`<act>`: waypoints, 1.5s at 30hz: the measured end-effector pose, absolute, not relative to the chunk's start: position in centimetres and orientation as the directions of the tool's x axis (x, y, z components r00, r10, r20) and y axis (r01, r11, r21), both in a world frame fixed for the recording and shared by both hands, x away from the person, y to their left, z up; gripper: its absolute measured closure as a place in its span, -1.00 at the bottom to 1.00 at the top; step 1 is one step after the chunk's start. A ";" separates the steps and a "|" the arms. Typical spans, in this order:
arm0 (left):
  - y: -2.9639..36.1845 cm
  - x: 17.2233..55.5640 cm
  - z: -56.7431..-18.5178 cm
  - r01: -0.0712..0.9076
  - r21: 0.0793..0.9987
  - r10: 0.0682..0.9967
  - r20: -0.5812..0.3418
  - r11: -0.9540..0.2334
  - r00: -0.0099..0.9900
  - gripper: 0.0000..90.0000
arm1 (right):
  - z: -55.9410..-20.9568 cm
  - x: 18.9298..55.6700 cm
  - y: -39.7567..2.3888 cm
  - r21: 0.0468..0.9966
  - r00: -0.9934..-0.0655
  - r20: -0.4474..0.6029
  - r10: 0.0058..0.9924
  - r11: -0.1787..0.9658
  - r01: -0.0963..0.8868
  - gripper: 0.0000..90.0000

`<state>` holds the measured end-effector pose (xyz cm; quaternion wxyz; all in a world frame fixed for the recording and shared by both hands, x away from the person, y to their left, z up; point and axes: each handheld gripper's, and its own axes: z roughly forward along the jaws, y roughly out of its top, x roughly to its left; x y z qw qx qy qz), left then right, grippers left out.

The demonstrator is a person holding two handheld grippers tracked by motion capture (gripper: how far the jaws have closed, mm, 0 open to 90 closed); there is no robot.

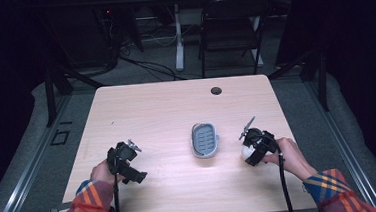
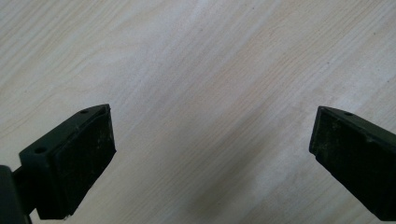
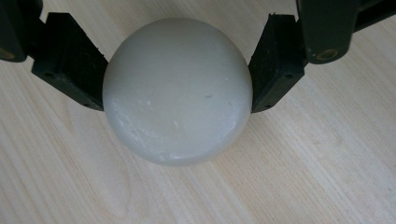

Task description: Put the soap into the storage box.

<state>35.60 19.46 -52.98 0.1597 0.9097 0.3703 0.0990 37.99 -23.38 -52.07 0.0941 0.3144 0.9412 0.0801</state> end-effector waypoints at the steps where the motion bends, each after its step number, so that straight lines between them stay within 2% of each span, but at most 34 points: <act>1: 19.5 35.6 -53.0 0.642 0.364 0.705 0.062 -0.675 0.706 -1.00 | -52.1 38.0 -23.4 0.210 -0.785 -0.127 0.607 0.789 0.577 -0.48; 45: 19.5 35.6 -53.0 0.640 0.362 0.702 0.061 -0.678 0.709 -0.99 | -49.8 40.6 -19.9 0.246 -0.812 -0.181 0.556 0.824 0.509 -0.48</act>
